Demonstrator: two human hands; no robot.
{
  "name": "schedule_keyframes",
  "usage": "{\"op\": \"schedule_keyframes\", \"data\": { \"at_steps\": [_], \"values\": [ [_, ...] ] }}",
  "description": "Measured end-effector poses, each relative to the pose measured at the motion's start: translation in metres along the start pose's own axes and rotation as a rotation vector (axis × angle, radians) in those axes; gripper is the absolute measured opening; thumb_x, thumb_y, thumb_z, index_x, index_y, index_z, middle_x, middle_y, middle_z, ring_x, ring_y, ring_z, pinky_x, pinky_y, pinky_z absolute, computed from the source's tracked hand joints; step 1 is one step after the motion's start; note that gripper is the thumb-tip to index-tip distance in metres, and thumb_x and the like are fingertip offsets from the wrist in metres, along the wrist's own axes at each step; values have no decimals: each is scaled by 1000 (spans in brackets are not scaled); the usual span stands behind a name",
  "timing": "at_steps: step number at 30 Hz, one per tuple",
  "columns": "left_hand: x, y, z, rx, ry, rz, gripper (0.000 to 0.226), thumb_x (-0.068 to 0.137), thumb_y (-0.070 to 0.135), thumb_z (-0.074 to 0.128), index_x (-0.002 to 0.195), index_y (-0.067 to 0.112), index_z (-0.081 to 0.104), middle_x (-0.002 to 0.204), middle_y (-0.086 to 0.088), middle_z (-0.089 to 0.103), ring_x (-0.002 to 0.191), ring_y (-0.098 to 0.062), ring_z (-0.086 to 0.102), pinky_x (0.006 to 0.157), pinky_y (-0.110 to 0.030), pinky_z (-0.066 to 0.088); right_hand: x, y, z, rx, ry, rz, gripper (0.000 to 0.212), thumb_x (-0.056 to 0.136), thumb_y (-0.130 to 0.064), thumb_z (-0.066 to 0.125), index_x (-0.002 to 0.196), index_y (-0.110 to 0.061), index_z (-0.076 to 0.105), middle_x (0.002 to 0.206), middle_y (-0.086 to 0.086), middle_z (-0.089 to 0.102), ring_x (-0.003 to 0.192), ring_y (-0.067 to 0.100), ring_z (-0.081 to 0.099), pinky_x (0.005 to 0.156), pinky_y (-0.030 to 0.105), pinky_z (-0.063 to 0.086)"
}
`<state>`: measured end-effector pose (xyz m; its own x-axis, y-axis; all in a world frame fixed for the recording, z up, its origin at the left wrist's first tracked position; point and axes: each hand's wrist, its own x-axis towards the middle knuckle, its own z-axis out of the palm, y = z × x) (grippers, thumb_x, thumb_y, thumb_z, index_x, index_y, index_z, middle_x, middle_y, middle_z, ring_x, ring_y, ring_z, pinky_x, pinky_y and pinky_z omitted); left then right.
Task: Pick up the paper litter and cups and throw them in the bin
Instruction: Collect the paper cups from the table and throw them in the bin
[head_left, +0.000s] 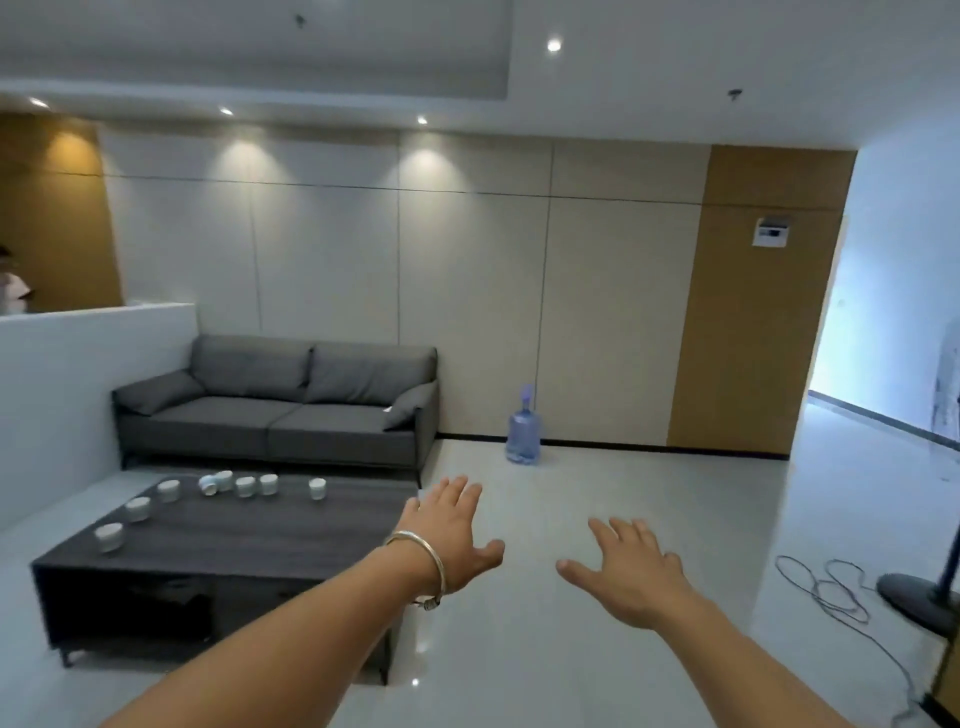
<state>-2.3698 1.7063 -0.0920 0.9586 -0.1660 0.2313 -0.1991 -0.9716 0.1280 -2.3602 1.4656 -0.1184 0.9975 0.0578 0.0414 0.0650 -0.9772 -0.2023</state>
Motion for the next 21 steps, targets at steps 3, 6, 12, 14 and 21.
{"op": "schedule_keyframes", "data": {
  "at_steps": [3, 6, 12, 14, 21],
  "values": [
    [4, -88, -20, 27, 15, -114, 84, 84, 65, 38, 151, 24, 8, 160, 3, 1, 147, -19, -2, 117, -48, 12, 46, -92, 14, 4, -20, -120, 92, 80, -83, 29, 154, -33, 9, 163, -4, 5, 149, 23, -5, 115, 55, 11],
    [11, -163, -31, 10, 26, -241, 83, 85, 65, 39, 151, 24, 10, 160, 3, 1, 146, -18, -1, 117, -47, 12, 87, -171, 30, 3, -22, -240, 92, 79, -84, 30, 154, -33, 11, 163, -4, 7, 149, 24, -3, 114, 56, 11],
    [31, -270, -16, 13, 19, -419, 81, 85, 64, 41, 150, 23, 16, 159, 5, 7, 146, -15, 5, 116, -46, 17, 173, -282, 67, -23, -84, -424, 94, 77, -86, 27, 153, -31, 15, 160, -2, 15, 148, 24, 4, 112, 57, 17],
    [38, -300, -6, 12, -13, -469, 81, 86, 64, 41, 150, 22, 16, 159, 5, 6, 146, -14, 4, 116, -46, 17, 203, -313, 83, -36, -131, -463, 95, 77, -86, 28, 153, -30, 17, 159, -1, 18, 148, 24, 6, 111, 57, 18],
    [76, -413, 6, -5, -18, -653, 81, 86, 63, 40, 151, 22, 13, 159, 4, 5, 146, -16, 2, 117, -46, 16, 301, -427, 115, -64, -200, -581, 94, 79, -84, 31, 153, -29, 16, 160, 1, 16, 149, 26, 1, 114, 58, 15]
  ]
}}
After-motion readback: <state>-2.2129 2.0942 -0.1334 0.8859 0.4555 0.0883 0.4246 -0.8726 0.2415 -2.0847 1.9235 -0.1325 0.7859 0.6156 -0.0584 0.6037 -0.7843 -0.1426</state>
